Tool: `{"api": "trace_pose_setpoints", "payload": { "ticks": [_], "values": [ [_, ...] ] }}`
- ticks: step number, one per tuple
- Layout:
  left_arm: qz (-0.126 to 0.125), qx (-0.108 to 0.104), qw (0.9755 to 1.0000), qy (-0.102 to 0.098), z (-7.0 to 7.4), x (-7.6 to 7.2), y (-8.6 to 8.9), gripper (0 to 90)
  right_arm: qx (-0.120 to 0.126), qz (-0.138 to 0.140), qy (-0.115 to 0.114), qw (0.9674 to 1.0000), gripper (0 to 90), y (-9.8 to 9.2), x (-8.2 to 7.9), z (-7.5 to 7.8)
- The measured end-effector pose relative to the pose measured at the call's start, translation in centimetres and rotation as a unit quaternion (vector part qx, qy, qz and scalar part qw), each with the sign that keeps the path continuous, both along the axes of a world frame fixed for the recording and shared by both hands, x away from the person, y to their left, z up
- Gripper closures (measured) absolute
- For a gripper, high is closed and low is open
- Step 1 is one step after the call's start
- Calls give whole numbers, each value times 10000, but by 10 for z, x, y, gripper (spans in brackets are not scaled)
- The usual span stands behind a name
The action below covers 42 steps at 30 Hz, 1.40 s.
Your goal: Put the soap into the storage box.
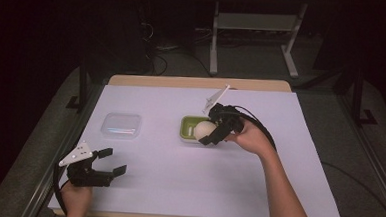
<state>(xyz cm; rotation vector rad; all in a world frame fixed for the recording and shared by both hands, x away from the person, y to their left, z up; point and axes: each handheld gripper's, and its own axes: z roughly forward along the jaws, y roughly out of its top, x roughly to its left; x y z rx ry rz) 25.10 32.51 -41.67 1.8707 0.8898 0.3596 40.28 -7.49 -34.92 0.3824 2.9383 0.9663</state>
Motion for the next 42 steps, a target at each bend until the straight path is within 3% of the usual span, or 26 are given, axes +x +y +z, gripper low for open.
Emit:
{"api": "trace_pose_setpoints", "payload": {
  "ticks": [13, 18, 42],
  "values": [
    [2, -28, 10000, -10, 0, 1, 0, 132, -41, 16, -37, 10000, 243, 15, 16, 9],
    [7, -27, 10000, 9, 0, 1, 0, 132, -203, -12, -29, 9998, 243, 21, 22, 9],
    [-28, -52, 10000, 30, -2, 2, -1, 132, -271, -258, 115, 9992, 243, 25, 43, -13]
  ]
}}
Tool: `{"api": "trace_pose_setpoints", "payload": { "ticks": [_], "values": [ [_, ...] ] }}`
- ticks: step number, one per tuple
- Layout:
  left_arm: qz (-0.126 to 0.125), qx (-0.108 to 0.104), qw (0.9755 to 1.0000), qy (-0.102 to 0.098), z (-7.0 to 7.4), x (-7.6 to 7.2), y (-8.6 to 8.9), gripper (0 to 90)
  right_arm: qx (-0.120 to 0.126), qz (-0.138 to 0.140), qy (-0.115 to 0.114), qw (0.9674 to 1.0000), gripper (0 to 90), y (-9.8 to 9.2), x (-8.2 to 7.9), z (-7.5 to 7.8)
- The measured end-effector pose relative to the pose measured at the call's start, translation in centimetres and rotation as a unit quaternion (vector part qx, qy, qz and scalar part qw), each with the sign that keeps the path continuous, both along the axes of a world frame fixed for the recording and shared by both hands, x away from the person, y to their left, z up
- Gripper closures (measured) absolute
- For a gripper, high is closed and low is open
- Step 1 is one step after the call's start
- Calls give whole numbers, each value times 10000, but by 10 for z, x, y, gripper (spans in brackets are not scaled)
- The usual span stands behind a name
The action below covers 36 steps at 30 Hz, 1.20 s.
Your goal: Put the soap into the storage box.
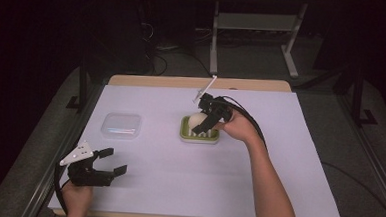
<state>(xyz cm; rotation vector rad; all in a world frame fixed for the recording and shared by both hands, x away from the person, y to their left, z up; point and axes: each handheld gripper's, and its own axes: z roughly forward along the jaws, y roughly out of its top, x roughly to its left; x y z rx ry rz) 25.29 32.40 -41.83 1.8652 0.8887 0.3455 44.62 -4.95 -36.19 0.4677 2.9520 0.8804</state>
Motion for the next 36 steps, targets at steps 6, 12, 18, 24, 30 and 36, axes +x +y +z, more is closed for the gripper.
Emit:
{"api": "trace_pose_setpoints", "payload": {
  "ticks": [6, 12, 18, 24, 30, 36],
  "values": [
    [9, 33, 10000, -24, 0, 0, 1, 132, -13, -61, 6, 10000, 243, -1, 3, -2],
    [3, 55, 10000, -42, 1, 0, 1, 132, 15, -126, 20, 9999, 243, -3, 6, -3],
    [-6, 64, 10000, -44, 1, 0, 1, 132, 21, -195, -12, 9998, 243, -3, 8, -6],
    [-2, 63, 10000, -42, 1, 0, 1, 132, -25, -234, 31, 9997, 243, -1, 11, -10],
    [5, 48, 10000, -37, 1, -1, 1, 132, -65, -301, 104, 9995, 243, 1, 16, -18],
    [-4, 48, 10000, -46, 1, 0, 1, 132, -101, -329, 162, 9993, 243, 3, 17, -23]
  ]
}}
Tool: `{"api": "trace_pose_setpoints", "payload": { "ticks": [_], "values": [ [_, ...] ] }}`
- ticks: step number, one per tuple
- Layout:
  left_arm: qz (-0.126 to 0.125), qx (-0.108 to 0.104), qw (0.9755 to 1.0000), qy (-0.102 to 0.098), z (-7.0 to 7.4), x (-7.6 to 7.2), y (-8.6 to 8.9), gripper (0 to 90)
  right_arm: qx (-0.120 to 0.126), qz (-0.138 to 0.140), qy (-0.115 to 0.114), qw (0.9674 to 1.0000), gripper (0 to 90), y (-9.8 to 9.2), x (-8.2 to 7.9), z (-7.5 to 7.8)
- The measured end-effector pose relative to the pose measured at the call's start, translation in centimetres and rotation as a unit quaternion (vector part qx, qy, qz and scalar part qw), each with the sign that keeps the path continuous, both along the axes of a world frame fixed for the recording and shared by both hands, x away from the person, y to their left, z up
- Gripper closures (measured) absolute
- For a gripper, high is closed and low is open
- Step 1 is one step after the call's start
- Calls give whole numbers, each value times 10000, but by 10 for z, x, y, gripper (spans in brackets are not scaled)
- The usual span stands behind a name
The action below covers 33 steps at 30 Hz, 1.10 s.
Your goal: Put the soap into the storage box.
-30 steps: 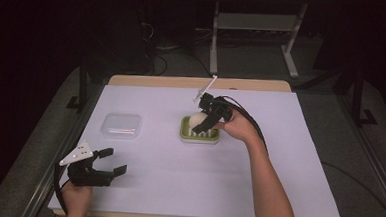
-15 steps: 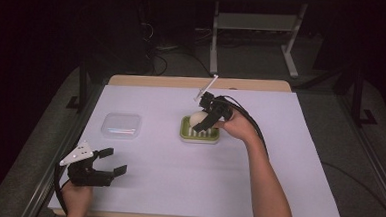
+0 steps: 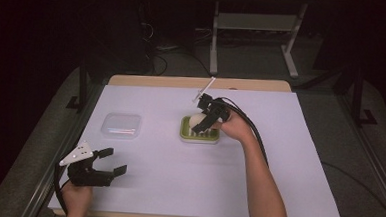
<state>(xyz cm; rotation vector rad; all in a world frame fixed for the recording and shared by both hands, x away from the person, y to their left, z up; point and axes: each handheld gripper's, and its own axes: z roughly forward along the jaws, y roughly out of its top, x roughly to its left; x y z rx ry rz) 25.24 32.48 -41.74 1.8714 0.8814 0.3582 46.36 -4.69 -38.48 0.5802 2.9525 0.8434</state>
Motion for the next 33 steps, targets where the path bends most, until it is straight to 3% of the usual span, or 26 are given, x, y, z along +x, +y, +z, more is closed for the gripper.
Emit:
{"api": "trace_pose_setpoints", "payload": {
  "ticks": [11, 33],
  "values": [
    [-4, 2, 10000, 1, 0, 0, 0, 132, -122, -91, 143, 9998, 243, 2, 1, -9],
    [-2, -1, 10000, -4, 0, 0, 0, 132, -234, -136, 139, 9995, 241, 4, 1, -13]
  ]
}}
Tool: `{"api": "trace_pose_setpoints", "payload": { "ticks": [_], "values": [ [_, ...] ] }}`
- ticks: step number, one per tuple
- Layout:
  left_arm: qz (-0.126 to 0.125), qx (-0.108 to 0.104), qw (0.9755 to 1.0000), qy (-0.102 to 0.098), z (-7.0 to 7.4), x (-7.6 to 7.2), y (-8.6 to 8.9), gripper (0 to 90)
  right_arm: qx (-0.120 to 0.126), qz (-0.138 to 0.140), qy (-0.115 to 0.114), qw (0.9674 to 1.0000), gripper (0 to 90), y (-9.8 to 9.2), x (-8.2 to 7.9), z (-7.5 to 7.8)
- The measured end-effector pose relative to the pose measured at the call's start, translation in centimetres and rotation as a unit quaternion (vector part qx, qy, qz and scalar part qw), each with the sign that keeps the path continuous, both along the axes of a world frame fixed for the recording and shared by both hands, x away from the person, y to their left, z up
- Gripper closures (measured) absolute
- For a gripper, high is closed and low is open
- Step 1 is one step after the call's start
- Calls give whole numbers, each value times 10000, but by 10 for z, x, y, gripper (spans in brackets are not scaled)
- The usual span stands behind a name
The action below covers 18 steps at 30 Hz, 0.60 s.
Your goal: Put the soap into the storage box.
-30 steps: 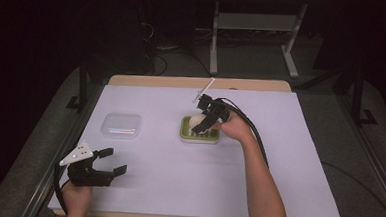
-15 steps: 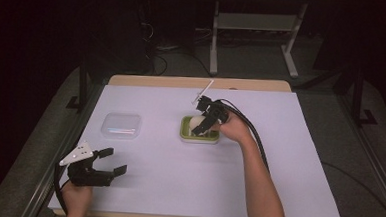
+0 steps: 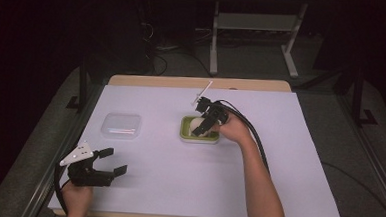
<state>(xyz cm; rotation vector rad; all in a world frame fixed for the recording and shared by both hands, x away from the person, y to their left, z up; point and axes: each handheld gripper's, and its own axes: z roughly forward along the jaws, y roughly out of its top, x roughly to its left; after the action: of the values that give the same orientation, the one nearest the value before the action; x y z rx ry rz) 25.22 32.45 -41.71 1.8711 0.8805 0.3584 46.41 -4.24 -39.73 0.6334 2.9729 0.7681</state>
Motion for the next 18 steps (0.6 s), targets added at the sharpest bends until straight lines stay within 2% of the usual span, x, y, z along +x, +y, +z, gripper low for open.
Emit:
{"api": "trace_pose_setpoints", "payload": {
  "ticks": [2, 4, 5, 6, 8, 9, 11, 14, 17, 18],
  "values": [
    [1, -3, 10000, 1, 0, 0, 0, 132, 2, 1, 3, 10000, 240, 0, 0, 0],
    [10, -2, 10000, 9, 0, 0, 1, 132, 219, -74, -201, 9995, 355, -3, 1, 4],
    [10, -2, 10000, 9, 0, 0, 1, 132, 219, -74, -201, 9995, 355, -3, 1, 4],
    [6, -1, 10000, 9, 0, 0, 0, 132, 701, -23, -177, 9974, 388, -9, 1, 14],
    [-6, 19, 10000, 1, 0, 0, 0, 132, 677, -54, -219, 9974, 364, -9, 0, 16],
    [-7, 24, 10000, -2, 0, 0, 0, 132, 476, -43, -352, 9982, 336, -7, -2, 19],
    [-6, -4, 10000, 4, 0, 0, -1, 132, 302, -7, -354, 9989, 318, -5, -4, 20],
    [-2, -6, 10000, 6, 0, -1, -1, 132, 311, -86, -164, 9993, 297, -9, -4, 16],
    [2, -3, 10000, 8, 0, 0, -1, 132, 306, -134, -158, 9993, 290, -13, -5, 14],
    [-3, 2, 10000, 0, 0, 0, -1, 132, 311, -129, -235, 9992, 290, -14, -6, 13]
  ]
}}
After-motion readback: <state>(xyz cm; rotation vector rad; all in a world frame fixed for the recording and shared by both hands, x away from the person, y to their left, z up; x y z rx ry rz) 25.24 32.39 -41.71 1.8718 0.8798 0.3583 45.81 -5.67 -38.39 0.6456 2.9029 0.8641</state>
